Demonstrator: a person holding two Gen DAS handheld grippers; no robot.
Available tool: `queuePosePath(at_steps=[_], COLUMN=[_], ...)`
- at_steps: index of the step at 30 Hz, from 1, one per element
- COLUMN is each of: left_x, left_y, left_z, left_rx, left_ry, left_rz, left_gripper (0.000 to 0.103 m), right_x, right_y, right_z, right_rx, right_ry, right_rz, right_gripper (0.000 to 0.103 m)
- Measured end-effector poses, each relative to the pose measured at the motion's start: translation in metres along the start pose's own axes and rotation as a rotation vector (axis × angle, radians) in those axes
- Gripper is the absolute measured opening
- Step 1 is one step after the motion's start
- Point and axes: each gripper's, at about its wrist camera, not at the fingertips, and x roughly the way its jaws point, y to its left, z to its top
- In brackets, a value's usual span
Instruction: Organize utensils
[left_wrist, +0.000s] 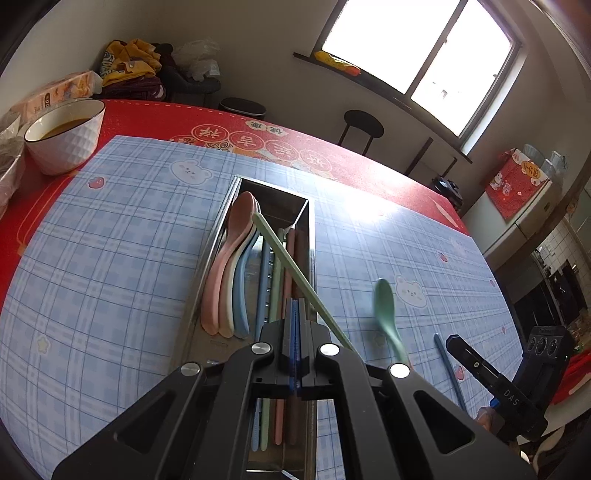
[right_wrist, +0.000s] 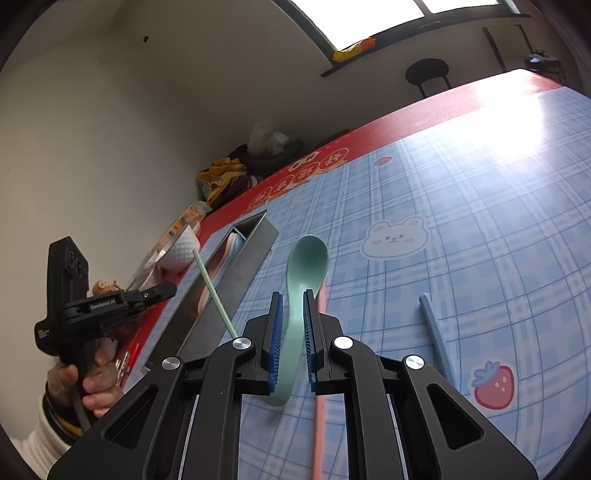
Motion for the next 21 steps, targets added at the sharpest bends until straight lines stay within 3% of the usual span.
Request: queuePosePath(at_steps=[7,12,17,21], left_x=[0.019,0.026,0.029,0.027], left_y=[-0.01,-0.033,-0.058,-0.059], left_z=[0.001,-0.004,-0.016,-0.02], left_rx=[-0.042,0.039,0.184,0.192], left_ry=[0.069,0.106,0.127,0.131], left_rz=[-0.048,-0.057,0.001,-0.001], left_gripper=[0.006,0.009,0.012,0.012], right_x=[-0.002,-0.001,0.0,0.001], right_y=[-0.001,-0.003,-0.006,-0.007], right_z=[0.001,0.001,0.002,0.003], right_rx=[0.002,0.006,0.02,0.026], right_ry=[-0.002,0.001,0.007,0.01], right_rz=[0.007,0.012,0.02,0.022], right_gripper=[0.011,0.011,0.011,0.011])
